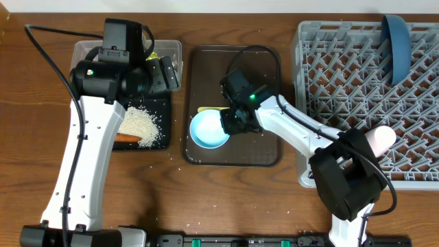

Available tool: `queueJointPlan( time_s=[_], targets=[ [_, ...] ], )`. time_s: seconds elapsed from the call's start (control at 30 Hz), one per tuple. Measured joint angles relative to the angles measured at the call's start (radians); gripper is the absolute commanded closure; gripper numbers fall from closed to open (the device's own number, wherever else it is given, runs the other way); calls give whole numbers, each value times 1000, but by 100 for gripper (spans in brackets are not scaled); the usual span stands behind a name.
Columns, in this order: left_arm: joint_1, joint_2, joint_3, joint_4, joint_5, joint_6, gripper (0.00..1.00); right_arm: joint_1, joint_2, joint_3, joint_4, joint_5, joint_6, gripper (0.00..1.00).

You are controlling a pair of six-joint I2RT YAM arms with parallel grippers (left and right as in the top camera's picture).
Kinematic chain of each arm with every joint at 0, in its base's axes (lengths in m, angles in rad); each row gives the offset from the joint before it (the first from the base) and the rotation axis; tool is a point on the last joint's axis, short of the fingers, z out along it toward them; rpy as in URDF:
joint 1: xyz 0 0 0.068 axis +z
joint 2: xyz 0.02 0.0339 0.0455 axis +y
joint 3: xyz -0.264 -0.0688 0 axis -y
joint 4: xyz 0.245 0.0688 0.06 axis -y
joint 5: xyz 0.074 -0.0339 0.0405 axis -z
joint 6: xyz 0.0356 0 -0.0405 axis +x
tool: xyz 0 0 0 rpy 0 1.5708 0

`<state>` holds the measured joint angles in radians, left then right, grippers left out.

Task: Sort waste into correct bins and load items into the dishwasher rack
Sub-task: 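Reach the right gripper to the light-blue bowl and grasp it, then carry the light-blue bowl with the right gripper into the rack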

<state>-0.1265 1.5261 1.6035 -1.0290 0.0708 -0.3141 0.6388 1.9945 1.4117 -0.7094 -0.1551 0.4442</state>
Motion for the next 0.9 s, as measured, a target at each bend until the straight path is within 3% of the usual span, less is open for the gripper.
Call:
queueJointPlan(
  time_s=[0.3, 0.43, 0.9],
  targets=[
    [0, 0, 0, 0, 0, 0, 5, 6, 0, -9, 11, 16, 8, 81],
    [0, 0, 0, 0, 0, 0, 5, 6, 1, -9, 13, 14, 18, 99],
    [0, 0, 0, 0, 0, 0, 5, -62, -77, -9, 0, 60, 27, 99]
  ],
)
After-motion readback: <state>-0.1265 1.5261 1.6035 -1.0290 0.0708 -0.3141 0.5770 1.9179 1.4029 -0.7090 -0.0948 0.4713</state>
